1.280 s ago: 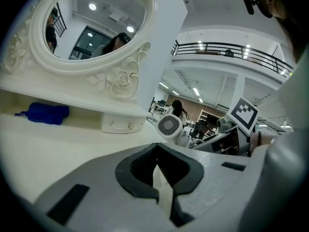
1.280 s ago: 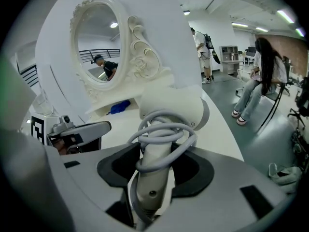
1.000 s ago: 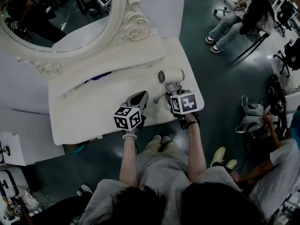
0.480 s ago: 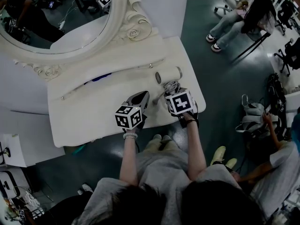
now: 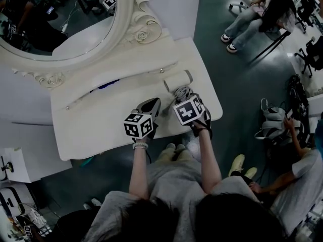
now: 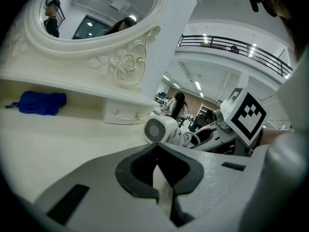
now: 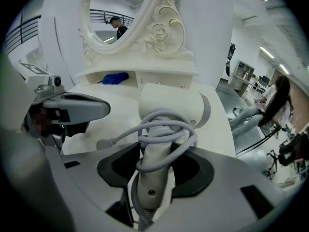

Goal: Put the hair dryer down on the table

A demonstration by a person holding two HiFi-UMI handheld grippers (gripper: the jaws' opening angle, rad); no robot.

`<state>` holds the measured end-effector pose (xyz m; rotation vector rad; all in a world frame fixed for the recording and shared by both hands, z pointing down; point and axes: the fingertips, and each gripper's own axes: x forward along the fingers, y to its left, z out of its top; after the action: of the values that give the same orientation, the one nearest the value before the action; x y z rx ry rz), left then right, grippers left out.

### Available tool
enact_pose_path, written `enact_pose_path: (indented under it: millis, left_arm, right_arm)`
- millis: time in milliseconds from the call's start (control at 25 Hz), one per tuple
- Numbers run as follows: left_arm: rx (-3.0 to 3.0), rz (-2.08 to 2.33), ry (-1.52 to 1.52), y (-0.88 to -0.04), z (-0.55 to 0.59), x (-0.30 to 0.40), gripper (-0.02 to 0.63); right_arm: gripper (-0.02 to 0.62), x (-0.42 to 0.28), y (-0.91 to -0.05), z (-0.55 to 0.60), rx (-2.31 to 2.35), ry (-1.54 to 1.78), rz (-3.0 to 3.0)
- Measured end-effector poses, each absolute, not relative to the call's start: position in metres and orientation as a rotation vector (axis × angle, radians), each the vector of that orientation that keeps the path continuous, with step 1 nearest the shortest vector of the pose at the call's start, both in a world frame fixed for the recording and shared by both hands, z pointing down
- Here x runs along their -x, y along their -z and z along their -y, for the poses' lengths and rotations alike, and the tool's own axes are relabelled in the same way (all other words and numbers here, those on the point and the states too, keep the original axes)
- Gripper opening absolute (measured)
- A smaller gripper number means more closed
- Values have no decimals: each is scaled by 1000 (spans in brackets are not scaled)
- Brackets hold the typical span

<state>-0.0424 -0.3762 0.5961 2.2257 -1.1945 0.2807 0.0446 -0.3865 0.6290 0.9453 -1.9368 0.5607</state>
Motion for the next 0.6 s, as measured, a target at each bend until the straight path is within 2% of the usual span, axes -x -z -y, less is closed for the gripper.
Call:
enact_pose_path:
  millis: [600]
  left_arm:
    - [-2215,1214,-268,-594,374,56,5]
  right_arm:
    - [209,-41,-639,387,-937,-512,1874]
